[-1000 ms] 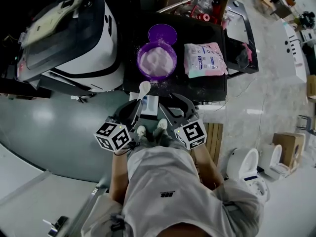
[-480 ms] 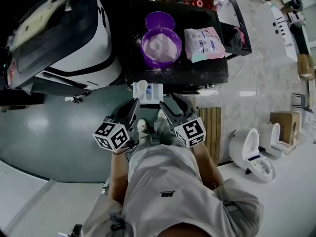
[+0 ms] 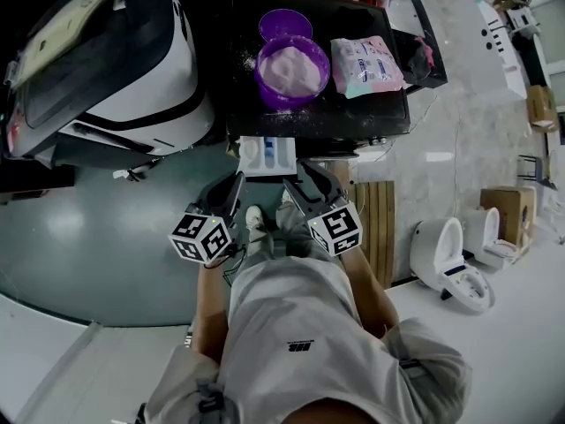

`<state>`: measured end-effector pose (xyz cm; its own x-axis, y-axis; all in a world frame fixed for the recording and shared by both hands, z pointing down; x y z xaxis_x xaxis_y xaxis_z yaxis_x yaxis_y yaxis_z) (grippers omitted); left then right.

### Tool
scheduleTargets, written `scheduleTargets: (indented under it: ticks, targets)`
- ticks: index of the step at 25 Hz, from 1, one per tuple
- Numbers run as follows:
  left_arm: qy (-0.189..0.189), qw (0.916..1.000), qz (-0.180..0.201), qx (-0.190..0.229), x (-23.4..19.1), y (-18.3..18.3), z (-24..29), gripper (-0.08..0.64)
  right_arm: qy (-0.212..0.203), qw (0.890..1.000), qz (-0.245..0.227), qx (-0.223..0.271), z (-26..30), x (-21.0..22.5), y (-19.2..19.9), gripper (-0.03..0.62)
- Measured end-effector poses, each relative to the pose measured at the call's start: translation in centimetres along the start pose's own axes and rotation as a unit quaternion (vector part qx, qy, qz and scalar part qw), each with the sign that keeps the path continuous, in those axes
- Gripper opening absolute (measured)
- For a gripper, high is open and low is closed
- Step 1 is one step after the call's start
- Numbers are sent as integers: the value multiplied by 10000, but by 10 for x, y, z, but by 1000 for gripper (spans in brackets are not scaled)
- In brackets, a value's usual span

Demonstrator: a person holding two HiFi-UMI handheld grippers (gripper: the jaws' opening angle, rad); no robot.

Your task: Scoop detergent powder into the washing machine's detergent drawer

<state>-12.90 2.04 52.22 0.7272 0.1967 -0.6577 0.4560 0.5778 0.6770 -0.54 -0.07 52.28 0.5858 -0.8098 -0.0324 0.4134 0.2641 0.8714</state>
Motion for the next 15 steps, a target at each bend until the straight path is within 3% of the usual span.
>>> scheduleTargets:
  ticks: [15]
  targets:
    - [-400,9988,272,-108,-34,41,14,16,-87,9993,226,-268,22,-5,52,187]
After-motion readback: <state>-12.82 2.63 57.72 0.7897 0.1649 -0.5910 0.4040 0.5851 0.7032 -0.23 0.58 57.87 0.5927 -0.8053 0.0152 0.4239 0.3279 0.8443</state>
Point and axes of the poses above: the fingertips, and each gripper's own axes: z forward along the fingers, x to its right, y out of its underside, the point moved 1 cm from there along -z, backward along the fingers, and after that the axes turned 7 degrees about -z, right-handed, at the moved point
